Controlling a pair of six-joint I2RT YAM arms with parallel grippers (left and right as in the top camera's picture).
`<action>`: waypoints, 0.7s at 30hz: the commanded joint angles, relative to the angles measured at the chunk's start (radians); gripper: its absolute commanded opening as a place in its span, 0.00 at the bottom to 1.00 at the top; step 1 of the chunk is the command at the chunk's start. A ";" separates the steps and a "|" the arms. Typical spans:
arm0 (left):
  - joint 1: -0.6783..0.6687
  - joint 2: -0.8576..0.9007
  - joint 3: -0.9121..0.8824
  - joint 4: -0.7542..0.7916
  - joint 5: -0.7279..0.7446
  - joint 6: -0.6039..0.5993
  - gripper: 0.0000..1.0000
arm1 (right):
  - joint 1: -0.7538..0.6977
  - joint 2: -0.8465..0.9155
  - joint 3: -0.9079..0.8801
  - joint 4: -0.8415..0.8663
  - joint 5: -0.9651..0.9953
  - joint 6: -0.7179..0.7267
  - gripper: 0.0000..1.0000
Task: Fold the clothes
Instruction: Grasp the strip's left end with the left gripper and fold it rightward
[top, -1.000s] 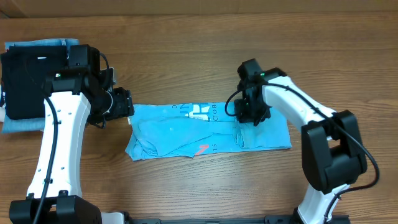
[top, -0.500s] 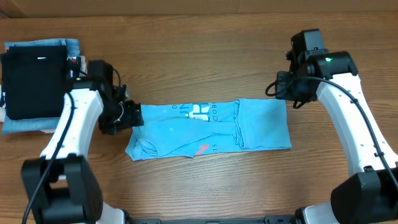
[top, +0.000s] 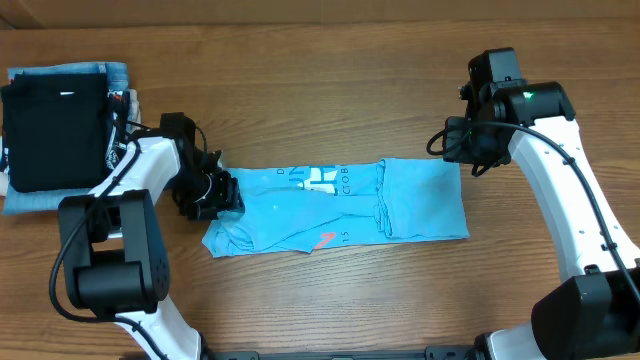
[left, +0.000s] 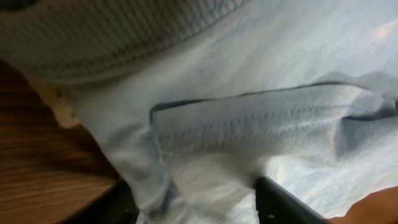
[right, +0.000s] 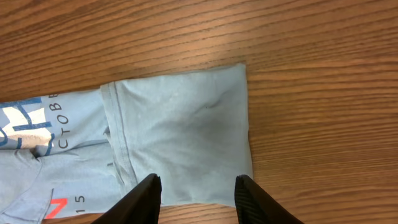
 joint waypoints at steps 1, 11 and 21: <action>-0.031 0.067 -0.016 0.011 0.069 0.038 0.37 | -0.004 0.003 0.007 -0.002 0.011 -0.010 0.42; -0.021 0.049 -0.006 0.014 0.005 0.029 0.04 | -0.004 0.003 0.007 -0.014 0.011 -0.010 0.42; 0.198 -0.067 0.146 -0.124 -0.188 -0.021 0.04 | -0.050 0.003 0.007 -0.014 0.051 -0.006 0.42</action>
